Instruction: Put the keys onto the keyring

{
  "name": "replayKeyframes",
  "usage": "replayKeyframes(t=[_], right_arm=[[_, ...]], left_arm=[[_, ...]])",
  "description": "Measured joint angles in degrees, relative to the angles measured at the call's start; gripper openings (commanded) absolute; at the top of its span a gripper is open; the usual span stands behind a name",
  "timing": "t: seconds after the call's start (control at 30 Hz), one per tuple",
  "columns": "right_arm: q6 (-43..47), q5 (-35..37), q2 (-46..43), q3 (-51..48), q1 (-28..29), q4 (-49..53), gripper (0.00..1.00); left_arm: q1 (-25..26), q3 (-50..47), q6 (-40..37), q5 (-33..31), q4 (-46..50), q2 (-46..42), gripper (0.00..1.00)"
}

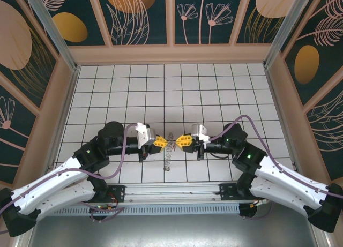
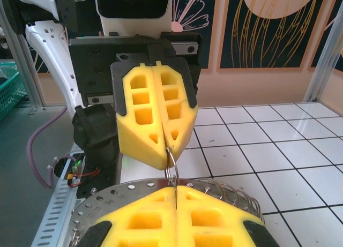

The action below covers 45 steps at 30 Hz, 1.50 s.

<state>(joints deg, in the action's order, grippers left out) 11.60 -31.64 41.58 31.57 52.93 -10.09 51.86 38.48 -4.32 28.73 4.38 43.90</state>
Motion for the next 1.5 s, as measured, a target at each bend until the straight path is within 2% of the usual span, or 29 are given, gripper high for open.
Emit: replayKeyframes(t=[1.13,1.5], right_arm=[[-1.29,-1.03,1.16,-0.22,0.87,-1.97,0.00],[-1.46,0.70,0.13,-1.11,1.09,-3.06,0.00]], left_arm=[[0.00,0.00,0.02,0.83,0.26,0.13,0.00],[0.00,0.00,0.02,0.81,0.26,0.13,0.00]])
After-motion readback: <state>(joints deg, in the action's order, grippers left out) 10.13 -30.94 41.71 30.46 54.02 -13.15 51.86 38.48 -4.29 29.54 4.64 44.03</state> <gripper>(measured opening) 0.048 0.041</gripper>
